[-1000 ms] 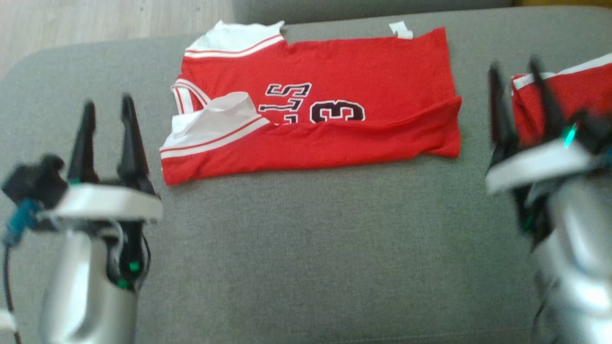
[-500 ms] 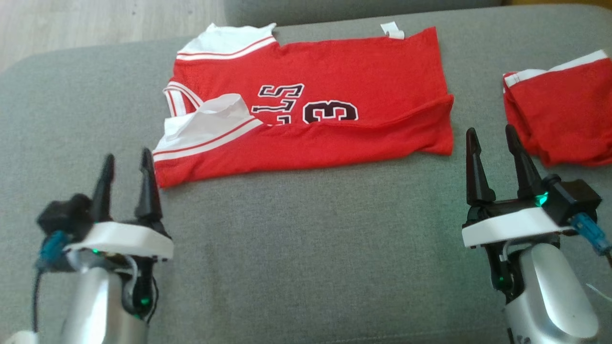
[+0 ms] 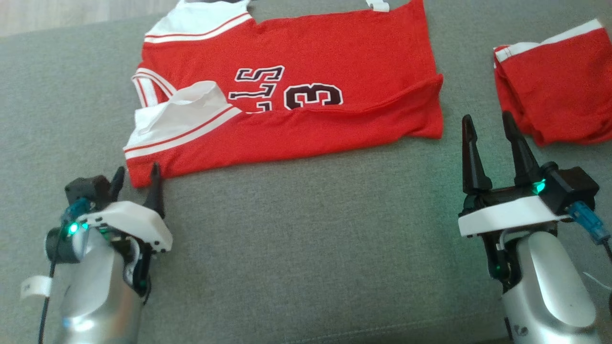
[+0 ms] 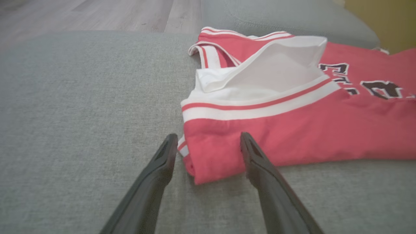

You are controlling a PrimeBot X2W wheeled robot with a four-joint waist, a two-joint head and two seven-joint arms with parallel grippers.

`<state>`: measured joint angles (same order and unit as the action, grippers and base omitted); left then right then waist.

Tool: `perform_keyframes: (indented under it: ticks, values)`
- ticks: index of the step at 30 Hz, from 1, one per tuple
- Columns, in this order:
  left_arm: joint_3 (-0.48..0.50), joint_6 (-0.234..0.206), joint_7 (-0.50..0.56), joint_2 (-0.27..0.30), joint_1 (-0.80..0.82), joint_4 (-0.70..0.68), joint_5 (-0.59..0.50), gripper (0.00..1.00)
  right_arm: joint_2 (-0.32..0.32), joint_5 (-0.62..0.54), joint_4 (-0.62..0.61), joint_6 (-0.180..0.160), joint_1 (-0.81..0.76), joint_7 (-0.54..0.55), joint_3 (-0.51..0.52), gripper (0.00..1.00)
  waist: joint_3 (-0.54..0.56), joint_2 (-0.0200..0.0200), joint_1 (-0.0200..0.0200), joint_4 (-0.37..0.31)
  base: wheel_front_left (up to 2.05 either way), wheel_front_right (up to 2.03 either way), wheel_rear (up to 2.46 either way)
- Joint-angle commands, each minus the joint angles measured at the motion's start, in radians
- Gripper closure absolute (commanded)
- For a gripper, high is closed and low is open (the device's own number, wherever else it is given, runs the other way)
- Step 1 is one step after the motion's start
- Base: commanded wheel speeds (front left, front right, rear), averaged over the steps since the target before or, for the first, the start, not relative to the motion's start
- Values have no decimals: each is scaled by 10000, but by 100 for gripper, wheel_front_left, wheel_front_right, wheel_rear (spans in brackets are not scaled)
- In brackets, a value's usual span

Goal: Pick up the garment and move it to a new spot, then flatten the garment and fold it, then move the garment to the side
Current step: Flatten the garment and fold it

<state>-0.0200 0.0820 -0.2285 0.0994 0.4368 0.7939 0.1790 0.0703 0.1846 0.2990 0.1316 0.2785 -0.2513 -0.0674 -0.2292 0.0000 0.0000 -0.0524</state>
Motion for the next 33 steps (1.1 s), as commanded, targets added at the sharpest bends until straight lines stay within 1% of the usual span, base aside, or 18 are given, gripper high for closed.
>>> perform_keyframes:
  ticks: [1,4,9,10,11,12,15,18,21,24,29,33]
  values:
    - [234,-142,-16,438,441,-36,-138,0,-83,-29,-336,-9,418,-104,-278,0,-111,0,0,-117,0,0,0]
    - [195,-185,95,530,766,629,-146,0,-72,-11,-335,-9,476,-104,-274,0,-198,0,0,-198,0,0,0]
    - [-116,-44,478,572,1139,1524,-246,0,-78,-42,-240,-9,530,-104,-231,0,-243,0,0,-253,0,0,0]
    - [-168,-8,516,578,1206,1643,-252,12,-80,-56,-214,-9,534,-104,-207,0,-241,0,0,-242,0,0,0]
    - [-219,23,484,588,1269,1725,-262,60,-81,-68,-186,-9,541,-105,-187,0,-235,0,0,-225,0,0,0]
    - [-259,47,416,591,1327,1778,-265,100,-82,-79,-138,-9,547,-97,-165,0,-220,0,0,-199,0,0,0]
    - [-242,32,28,548,1467,1678,-200,100,-69,-136,72,-9,580,78,-95,0,-142,0,0,-81,0,0,0]
    - [-283,54,-235,500,1512,1292,-201,100,-75,-270,320,-9,657,342,71,0,-79,0,0,55,0,0,0]
    - [-351,99,-317,426,1440,659,-232,100,-103,-400,678,-9,769,727,315,0,-15,0,0,214,0,0,0]
    - [-413,131,-327,343,1213,-350,-316,100,-141,-467,1089,-9,921,1099,603,0,15,0,0,399,0,0,0]
    - [-625,221,-330,238,779,-1302,-439,100,-187,-289,1920,-9,1288,1608,965,0,14,0,0,619,0,0,0]
    - [-769,265,-331,215,619,-1664,-521,100,-196,248,2751,-9,1665,1974,881,0,-52,0,0,743,0,0,0]
